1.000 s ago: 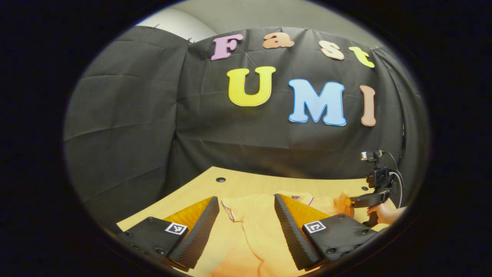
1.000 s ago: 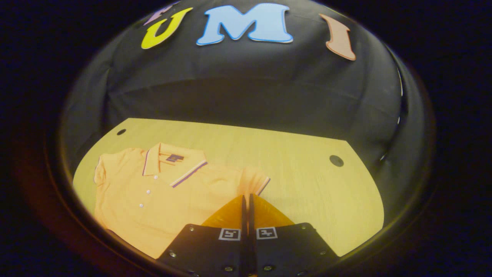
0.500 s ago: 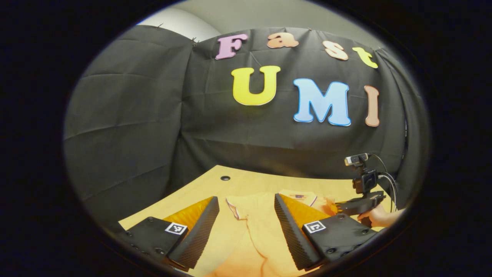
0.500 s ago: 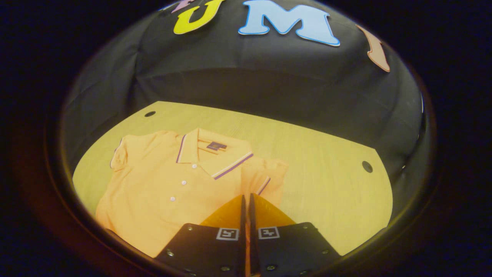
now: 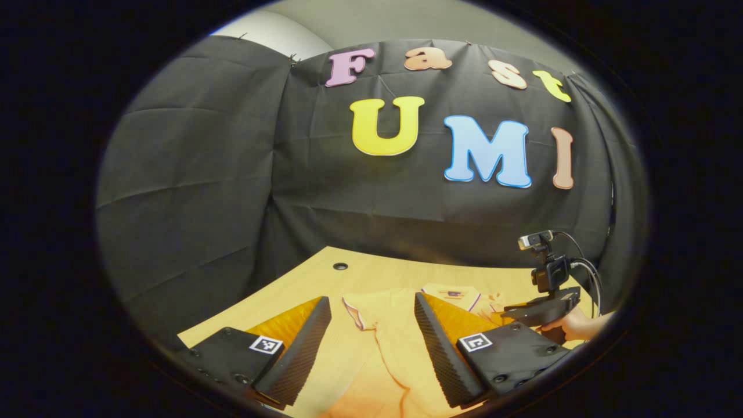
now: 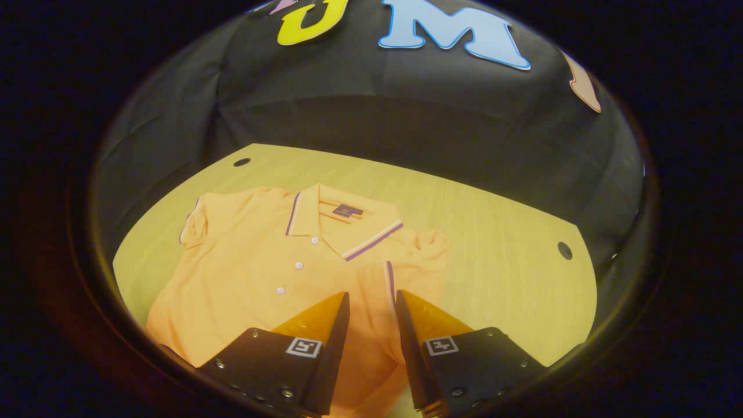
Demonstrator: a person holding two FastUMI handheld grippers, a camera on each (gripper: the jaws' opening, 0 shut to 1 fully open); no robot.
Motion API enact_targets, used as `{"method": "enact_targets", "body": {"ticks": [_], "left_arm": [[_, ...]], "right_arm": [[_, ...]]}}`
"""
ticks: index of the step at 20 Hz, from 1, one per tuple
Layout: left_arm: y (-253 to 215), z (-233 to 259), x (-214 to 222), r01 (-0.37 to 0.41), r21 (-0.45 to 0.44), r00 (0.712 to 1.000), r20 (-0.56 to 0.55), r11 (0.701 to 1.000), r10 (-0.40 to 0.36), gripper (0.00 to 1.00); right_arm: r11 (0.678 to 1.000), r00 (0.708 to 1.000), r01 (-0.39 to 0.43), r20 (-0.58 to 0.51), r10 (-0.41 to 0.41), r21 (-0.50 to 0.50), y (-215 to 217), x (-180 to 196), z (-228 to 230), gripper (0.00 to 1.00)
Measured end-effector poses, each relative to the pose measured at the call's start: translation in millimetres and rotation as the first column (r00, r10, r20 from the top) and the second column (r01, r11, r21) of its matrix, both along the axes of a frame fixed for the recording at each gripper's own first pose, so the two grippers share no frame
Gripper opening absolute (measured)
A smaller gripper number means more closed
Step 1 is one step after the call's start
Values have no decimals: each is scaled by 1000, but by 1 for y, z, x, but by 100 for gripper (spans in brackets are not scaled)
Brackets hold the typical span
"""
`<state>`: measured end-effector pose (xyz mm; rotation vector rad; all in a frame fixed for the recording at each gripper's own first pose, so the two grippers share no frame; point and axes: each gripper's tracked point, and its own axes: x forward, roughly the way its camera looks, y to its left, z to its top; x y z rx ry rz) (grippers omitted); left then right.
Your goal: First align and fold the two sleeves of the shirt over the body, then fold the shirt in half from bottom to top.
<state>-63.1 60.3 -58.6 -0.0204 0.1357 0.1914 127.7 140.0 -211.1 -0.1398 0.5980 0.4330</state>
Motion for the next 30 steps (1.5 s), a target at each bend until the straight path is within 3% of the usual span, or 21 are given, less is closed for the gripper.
{"method": "enact_targets", "body": {"ticks": [3,9,13,16,23,30], "left_arm": [[10,-8,19,30,-12,1000,-8,999,-30,94],[43,-43,81,125,14,991,-54,992,-124,93],[62,-77,130,190,-7,977,-103,982,-189,94],[79,-103,168,193,-4,972,-137,981,-192,94],[106,-178,239,140,-67,954,-256,988,-153,95],[111,-219,270,105,-90,937,-326,990,-129,94]], "right_arm": [[1000,999,23,21,-24,11,2,-13,19,77],[991,986,129,97,-133,45,1,-48,73,94],[974,965,213,140,-223,80,-4,-75,111,95],[961,955,248,138,-264,122,-3,-94,131,94],[960,962,237,104,-253,147,3,-142,142,94],[950,957,265,75,-280,162,-4,-172,140,94]]}}
